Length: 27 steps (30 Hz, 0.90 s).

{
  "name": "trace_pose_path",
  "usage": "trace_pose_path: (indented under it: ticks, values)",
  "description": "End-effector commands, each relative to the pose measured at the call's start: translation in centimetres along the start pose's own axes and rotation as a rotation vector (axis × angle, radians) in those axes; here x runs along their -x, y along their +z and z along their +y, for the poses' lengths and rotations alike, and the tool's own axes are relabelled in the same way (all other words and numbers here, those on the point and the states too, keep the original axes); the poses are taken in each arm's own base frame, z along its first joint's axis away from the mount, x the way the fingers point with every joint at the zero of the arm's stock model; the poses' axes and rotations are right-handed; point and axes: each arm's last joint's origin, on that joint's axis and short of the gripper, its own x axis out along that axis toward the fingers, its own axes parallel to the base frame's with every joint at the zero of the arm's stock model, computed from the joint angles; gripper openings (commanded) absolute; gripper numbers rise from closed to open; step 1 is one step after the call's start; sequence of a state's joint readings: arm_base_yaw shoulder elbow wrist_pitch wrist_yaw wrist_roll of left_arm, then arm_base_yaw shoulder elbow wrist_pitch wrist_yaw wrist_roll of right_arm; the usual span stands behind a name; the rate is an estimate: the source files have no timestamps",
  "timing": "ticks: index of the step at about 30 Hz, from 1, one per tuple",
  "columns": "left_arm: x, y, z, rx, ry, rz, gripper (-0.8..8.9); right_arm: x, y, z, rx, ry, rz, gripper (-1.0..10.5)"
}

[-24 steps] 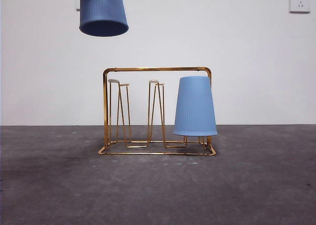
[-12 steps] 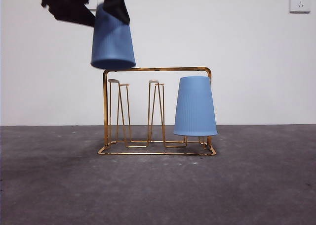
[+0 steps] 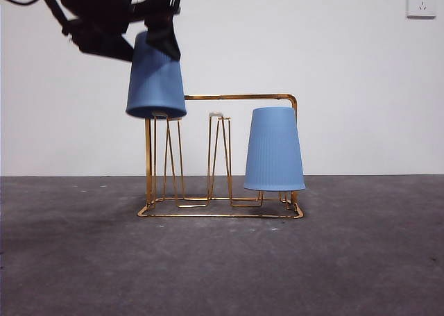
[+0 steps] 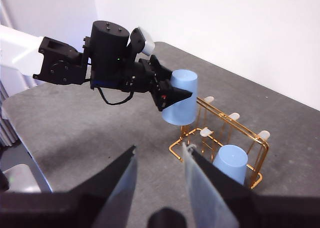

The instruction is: Pick up cup 1,put cup 1 in the cup rack,pick up cup 2,put cup 2 in the cup rack

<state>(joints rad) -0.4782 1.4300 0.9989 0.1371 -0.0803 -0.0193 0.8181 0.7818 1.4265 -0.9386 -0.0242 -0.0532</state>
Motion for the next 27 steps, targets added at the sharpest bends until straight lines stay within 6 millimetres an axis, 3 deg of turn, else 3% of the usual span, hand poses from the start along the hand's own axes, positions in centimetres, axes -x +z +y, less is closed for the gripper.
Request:
trace_pose_path:
  ticks: [1,6,14,27]
  values:
    - [-0.3,-0.5,0.0,0.002,-0.008,0.005,-0.08,-0.2,-0.1,0.0,0.003,-0.007,0.004,1.6]
    - [-1.0,-1.6,0.0,0.001,-0.007,0.036,-0.08,-0.2,-0.1,-0.1,0.005,-0.019,0.006,1.6]
    - [-0.9,-5.1,0.0,0.026,-0.006,0.062,-0.08,-0.2,-0.1,-0.1,0.012,-0.026,0.006,1.6]
    - [-2.0,-6.5,-0.3,0.022,-0.012,0.110,-0.08,-0.2,-0.2,-0.1,0.011,-0.025,0.014,1.6]
